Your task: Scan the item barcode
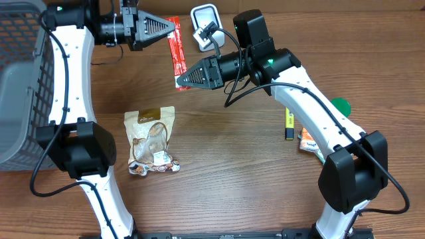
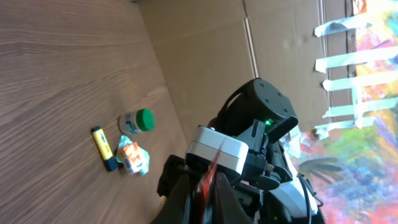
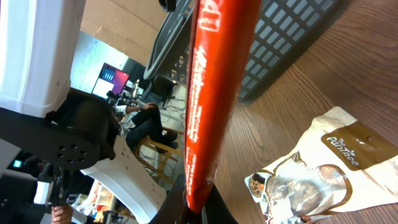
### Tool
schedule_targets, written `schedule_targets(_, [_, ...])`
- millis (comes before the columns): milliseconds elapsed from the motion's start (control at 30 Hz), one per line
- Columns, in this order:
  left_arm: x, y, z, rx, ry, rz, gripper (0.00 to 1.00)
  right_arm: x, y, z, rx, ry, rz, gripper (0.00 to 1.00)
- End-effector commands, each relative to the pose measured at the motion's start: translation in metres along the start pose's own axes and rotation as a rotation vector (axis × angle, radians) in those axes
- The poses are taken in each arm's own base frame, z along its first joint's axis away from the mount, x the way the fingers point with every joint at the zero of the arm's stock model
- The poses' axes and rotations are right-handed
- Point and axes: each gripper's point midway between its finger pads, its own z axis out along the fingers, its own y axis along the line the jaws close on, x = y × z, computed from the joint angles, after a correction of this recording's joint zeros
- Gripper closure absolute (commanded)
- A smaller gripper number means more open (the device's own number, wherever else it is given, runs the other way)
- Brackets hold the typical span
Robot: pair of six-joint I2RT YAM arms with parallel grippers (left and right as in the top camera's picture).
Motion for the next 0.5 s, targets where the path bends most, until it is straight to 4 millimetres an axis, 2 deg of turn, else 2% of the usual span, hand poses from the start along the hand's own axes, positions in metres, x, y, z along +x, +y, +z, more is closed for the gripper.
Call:
schedule_targets(0, [-0.001,0.007,-0.005,-0.055,-0.009,0.018,0.96,-0.006,0.010,-0.002,0.005,-0.010,-0.029,0.96])
schedule_targets(133, [-0.001,0.022,-0.007,-0.139,-0.009,0.019,0.96,-0.003,0.001,-0.002,0.050,-0.010,0.008,0.96])
schedule_targets(267, [-0.002,0.041,-0.011,-0.251,-0.012,0.020,0.96,0.005,-0.026,-0.005,0.197,-0.009,0.084,0.96])
schedule_targets(433, [-0.002,0.085,-0.030,-0.530,-0.028,-0.045,0.95,0.018,-0.069,-0.020,0.453,-0.005,0.141,0.96])
schedule_targets(467, [-0.002,0.098,-0.038,-0.620,-0.039,-0.077,0.92,0.020,-0.075,-0.024,0.489,-0.005,0.153,0.91])
